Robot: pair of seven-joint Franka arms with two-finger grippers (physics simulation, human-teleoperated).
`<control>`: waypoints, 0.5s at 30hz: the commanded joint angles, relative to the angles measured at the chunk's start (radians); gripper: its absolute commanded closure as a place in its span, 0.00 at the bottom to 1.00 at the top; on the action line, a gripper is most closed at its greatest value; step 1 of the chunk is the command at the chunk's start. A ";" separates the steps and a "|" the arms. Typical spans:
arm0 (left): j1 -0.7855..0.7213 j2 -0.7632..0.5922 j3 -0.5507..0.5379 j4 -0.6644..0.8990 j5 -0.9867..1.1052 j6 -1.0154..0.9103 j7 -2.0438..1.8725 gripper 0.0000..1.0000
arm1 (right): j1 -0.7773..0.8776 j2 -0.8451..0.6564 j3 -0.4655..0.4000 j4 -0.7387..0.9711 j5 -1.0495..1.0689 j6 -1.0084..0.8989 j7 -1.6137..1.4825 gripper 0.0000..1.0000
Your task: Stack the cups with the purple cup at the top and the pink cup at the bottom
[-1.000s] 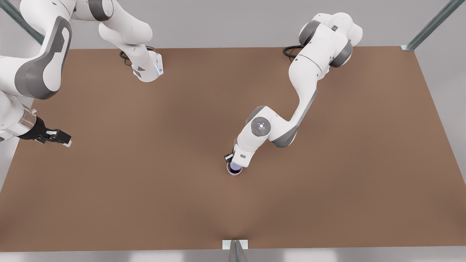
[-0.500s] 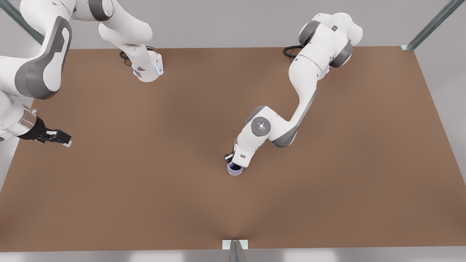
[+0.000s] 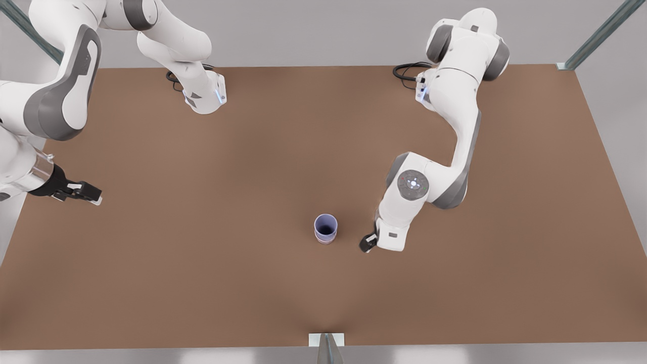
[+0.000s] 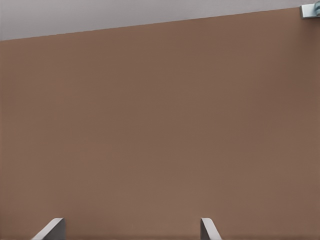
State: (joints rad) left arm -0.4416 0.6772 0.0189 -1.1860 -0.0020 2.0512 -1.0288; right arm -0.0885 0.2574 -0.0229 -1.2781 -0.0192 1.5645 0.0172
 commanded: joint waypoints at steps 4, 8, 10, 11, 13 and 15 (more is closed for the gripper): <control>0.148 -0.120 0.015 -0.007 -0.010 -0.358 0.795 0.00 | 0.000 -0.001 -0.002 0.005 0.001 -0.001 0.000 0.00; 0.323 -0.338 -0.109 -0.129 -0.007 -0.493 0.961 0.00 | 0.000 -0.001 -0.002 0.006 0.001 0.000 0.000 0.00; 0.360 -0.412 -0.142 -0.185 0.000 -0.493 0.961 0.00 | -0.002 0.000 -0.002 0.012 -0.001 0.002 0.000 0.00; 0.371 -0.432 -0.151 -0.190 0.005 -0.493 0.958 0.00 | -0.008 -0.001 -0.002 0.016 -0.001 0.000 -0.002 0.00; 0.383 -0.453 -0.152 -0.192 0.005 -0.490 0.966 0.00 | -0.007 -0.001 0.000 0.014 -0.001 -0.001 0.000 0.00; 0.402 -0.473 -0.152 -0.193 0.005 -0.496 1.130 0.00 | -0.008 -0.001 -0.002 0.014 0.001 -0.001 -0.002 0.00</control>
State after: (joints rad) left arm -0.0458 0.2117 -0.1368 -1.3818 0.0005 1.6134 -0.4929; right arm -0.0961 0.2574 -0.0236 -1.2642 -0.0196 1.5640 0.0168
